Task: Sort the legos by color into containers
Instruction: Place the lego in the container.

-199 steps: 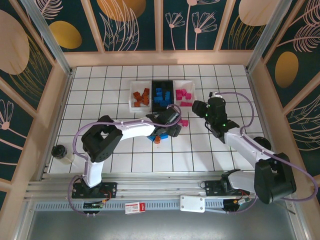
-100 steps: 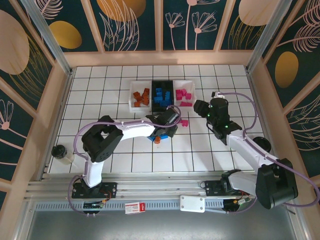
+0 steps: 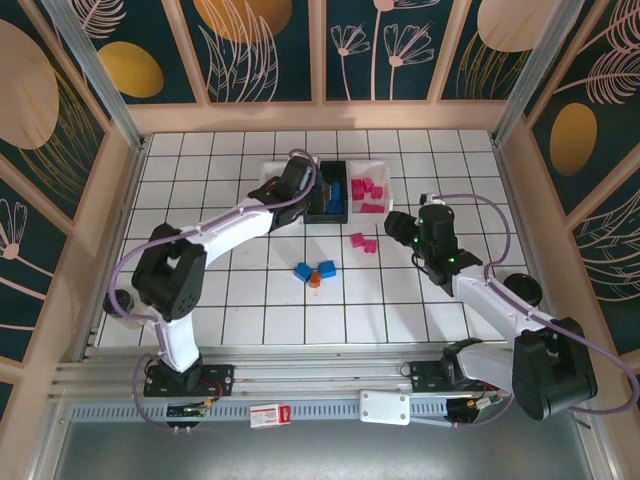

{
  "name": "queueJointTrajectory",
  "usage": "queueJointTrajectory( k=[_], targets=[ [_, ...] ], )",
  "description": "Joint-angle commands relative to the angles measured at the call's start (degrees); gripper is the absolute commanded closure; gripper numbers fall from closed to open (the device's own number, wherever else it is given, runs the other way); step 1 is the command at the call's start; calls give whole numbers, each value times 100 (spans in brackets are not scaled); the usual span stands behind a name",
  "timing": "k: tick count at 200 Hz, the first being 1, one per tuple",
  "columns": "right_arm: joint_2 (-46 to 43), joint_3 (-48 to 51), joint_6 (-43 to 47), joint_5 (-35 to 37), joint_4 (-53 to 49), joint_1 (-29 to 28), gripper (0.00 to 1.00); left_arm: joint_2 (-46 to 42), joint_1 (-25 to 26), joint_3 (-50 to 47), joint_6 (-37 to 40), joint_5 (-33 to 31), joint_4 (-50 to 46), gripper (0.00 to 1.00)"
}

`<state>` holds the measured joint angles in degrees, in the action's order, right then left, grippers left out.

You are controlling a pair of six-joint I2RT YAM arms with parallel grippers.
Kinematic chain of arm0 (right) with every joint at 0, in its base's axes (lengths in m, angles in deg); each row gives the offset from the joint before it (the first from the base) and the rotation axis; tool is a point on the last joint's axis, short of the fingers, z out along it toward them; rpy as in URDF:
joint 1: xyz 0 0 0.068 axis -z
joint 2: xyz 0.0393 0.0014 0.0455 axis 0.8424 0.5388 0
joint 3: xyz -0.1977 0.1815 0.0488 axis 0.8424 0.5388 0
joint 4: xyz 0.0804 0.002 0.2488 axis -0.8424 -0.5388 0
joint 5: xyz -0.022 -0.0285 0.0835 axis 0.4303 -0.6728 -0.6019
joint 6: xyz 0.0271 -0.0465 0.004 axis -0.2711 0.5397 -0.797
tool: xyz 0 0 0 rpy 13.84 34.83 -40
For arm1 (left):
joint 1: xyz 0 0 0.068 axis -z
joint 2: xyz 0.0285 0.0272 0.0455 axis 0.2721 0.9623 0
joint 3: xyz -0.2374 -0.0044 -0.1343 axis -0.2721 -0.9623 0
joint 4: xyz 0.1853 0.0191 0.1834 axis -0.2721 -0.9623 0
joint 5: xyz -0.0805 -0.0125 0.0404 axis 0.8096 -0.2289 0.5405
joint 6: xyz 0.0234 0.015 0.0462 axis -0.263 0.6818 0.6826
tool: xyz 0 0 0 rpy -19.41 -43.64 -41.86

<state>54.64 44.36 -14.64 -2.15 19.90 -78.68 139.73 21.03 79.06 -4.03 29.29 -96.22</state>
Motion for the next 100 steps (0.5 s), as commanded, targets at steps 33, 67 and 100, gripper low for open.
queueJointTrajectory(
  k=[33, 67, 100],
  targets=[
    [52, 324, 272, -304, 53, -1204, 36, 1129, -131, 1476, -154, 121, -503, 67],
    [440, 349, 293, -283, 292, -2009, 33, 1485, -178, 2017, -128, 109, -802, 49],
    [1154, -15, 421, -133, 400, -2603, 31, 1050, -179, 1903, -172, 322, -696, 21]
  ],
)
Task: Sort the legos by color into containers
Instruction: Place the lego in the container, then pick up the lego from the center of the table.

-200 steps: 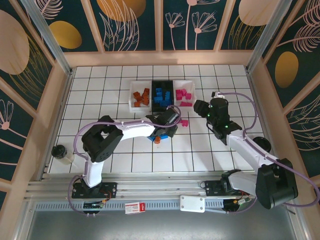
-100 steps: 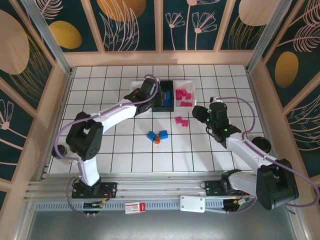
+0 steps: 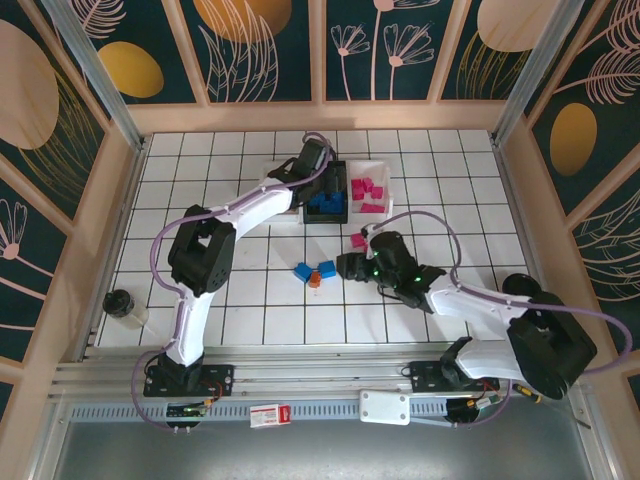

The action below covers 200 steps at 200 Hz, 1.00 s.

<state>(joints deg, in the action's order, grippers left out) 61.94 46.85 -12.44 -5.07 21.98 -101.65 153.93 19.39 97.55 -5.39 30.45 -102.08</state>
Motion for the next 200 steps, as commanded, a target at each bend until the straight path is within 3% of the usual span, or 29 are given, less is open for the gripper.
queueJointTrajectory(
  k=[1, 23, 44, 131, 154, 200],
  targets=[
    [449, -279, 208, 168, 194, -327, 31, -398, -22, 40, -41, 216, -102, 20],
    [883, -515, 259, 334, 213, -505, 31, -1042, -15, -473, -126, 433, 149, 7],
    [1168, -638, 209, 423, 325, -514, 31, -1799, -7, -1262, -284, 617, 540, 2],
    [1974, -1080, 159, 422, 456, -429, 32, -4492, 41, -4811, -818, 520, 1251, 1],
    [2151, -1171, 82, 554, 277, -420, 33, -4893, 42, -5346, -896, 328, 1209, 2],
    [2025, -911, -342, 905, 43, -153, 46, -5445, 42, -5840, -976, 86, 1015, 1]
  ],
)
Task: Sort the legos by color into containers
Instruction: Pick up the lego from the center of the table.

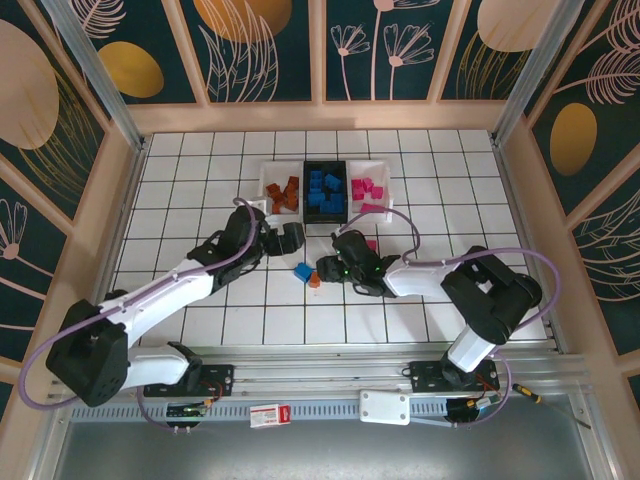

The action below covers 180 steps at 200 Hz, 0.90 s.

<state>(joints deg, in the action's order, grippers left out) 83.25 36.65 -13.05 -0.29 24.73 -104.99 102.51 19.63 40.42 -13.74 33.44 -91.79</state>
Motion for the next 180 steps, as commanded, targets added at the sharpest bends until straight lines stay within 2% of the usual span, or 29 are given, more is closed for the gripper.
queueJointTrajectory(
  k=[1, 17, 38, 71, 102, 123, 154, 180],
  targets=[
    [-116, 111, -283, 440, -235, 185, 46, -315, 18, -134, -141, -219, -19, 2],
    [-160, 122, -250, 472, -263, 200, 45, -401, 20, -239, -154, -266, -41, 1],
    [-13, -29, -150, 353, -298, 173, 39, -412, 21, -316, -168, -273, -83, 1],
    [278, -229, -85, 356, -409, 154, 41, -457, 22, -429, -198, -365, -190, 1],
    [218, -292, 41, 296, -444, 151, 61, -589, 18, -526, -167, -421, -307, 1],
    [-87, -376, 142, 282, -535, 146, 71, -651, 19, -596, -155, -440, -384, 1],
    [-541, -750, 287, 233, -688, 242, 77, -688, 18, -748, -165, -418, -420, 1],
    [-472, -1352, 408, 181, -713, 542, 77, -635, 22, -871, -132, -366, -385, 1]
  ],
)
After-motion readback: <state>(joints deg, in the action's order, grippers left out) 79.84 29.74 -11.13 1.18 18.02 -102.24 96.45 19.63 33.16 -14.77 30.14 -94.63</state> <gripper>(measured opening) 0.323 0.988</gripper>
